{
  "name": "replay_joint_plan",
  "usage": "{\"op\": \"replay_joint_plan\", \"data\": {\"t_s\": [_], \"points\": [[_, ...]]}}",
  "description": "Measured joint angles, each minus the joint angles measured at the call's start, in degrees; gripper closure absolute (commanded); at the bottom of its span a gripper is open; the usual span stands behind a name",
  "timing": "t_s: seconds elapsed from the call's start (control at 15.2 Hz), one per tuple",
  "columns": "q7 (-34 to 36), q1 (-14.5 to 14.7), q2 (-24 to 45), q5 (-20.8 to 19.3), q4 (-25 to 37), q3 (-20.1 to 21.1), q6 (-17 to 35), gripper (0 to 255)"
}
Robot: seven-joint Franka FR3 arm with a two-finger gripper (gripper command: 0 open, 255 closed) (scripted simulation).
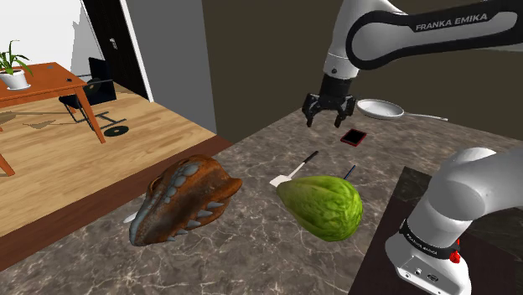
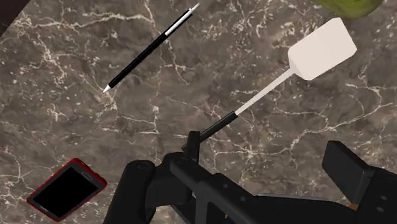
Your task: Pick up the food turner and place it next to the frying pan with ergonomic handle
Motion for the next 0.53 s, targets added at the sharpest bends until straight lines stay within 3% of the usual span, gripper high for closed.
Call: {"op": "replay_joint_plan", "data": {"t_s": [0.53], "points": [[36.16, -9.90, 12.33, 2.07, -2.85, 15.33, 13.36, 0]]}}
